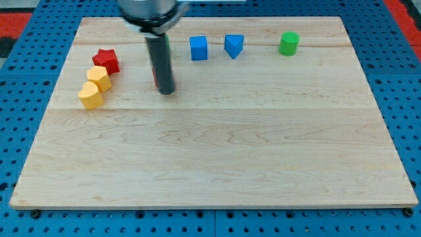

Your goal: Push the red circle into the green star

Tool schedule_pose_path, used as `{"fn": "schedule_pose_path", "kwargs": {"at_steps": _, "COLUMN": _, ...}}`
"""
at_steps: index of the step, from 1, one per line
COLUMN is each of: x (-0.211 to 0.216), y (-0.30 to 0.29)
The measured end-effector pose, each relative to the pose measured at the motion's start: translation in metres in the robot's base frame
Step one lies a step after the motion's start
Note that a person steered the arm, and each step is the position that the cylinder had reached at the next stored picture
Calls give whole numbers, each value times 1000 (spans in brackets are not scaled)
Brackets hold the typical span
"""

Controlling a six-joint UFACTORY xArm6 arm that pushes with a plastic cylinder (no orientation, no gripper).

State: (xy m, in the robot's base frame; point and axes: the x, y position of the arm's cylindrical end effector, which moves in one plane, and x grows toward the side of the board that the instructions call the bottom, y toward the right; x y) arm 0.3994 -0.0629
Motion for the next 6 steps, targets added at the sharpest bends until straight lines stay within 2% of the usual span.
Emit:
{"fn": "schedule_pose_path", "kwargs": {"at_steps": 1, "x": 0, "y": 50}}
{"fn": "schedule_pose_path", "kwargs": {"at_steps": 2, "x": 0, "y": 35}}
{"fn": "schedule_pose_path", "kwargs": {"at_steps": 3, "x": 0, "y": -8}}
{"fn": "schedule_pose_path", "kwargs": {"at_steps": 6, "x": -42, "y": -37}}
